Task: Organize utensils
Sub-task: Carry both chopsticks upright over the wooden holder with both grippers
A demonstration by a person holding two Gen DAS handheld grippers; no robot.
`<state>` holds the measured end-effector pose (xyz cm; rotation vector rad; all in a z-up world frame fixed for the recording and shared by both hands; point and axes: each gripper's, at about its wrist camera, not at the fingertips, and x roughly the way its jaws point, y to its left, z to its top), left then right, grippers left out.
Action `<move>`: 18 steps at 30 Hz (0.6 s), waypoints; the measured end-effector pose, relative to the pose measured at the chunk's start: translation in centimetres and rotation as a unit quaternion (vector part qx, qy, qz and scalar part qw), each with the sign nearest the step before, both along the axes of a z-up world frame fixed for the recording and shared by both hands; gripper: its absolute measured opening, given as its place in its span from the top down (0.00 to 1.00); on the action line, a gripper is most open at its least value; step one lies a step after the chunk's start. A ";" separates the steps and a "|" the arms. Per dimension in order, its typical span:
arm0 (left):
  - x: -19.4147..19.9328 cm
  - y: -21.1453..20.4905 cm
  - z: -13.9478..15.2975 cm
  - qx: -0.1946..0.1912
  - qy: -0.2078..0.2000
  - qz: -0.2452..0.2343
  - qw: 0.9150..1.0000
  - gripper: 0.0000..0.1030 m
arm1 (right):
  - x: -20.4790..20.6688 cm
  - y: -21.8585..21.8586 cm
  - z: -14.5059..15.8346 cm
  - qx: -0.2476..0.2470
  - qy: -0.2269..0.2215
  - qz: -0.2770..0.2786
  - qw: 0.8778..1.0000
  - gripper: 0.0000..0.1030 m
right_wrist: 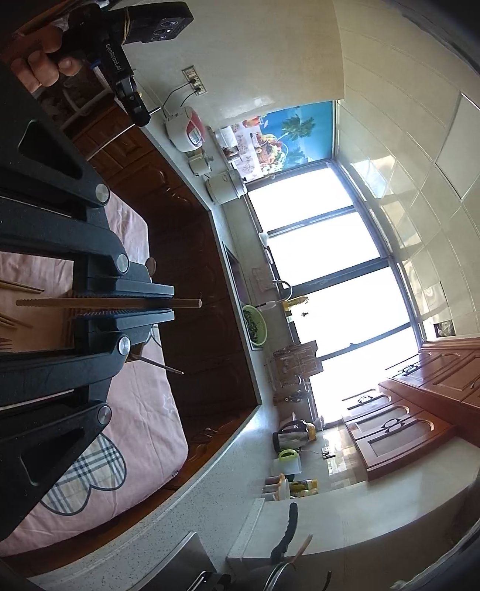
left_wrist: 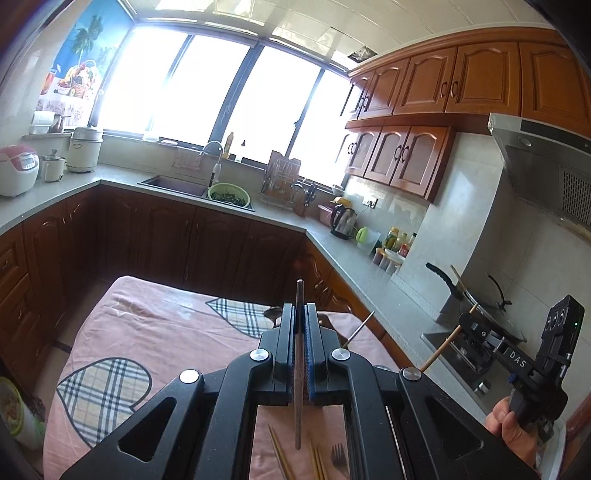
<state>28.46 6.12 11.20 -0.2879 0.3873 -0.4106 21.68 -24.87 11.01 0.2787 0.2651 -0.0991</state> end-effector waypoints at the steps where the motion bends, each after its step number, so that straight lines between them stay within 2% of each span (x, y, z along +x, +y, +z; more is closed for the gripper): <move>1: 0.4 0.1 -0.1 -0.004 -0.003 0.001 1.000 0.97 | 0.4 -0.2 0.2 -0.002 -0.004 -0.003 1.000 0.95; 7: 4.2 -0.9 -0.8 -0.027 -0.022 0.013 0.999 0.97 | 2.8 -1.9 1.3 0.007 -0.032 -0.022 0.999 0.95; 11: 7.8 -1.8 -1.9 -0.029 -0.024 0.030 0.999 0.97 | 4.5 -3.2 1.5 0.013 -0.051 -0.041 0.998 0.95; 18: 14.3 -4.0 -5.6 -0.042 -0.012 0.061 0.997 0.97 | 7.8 -5.8 -0.2 0.030 -0.054 -0.065 0.996 0.95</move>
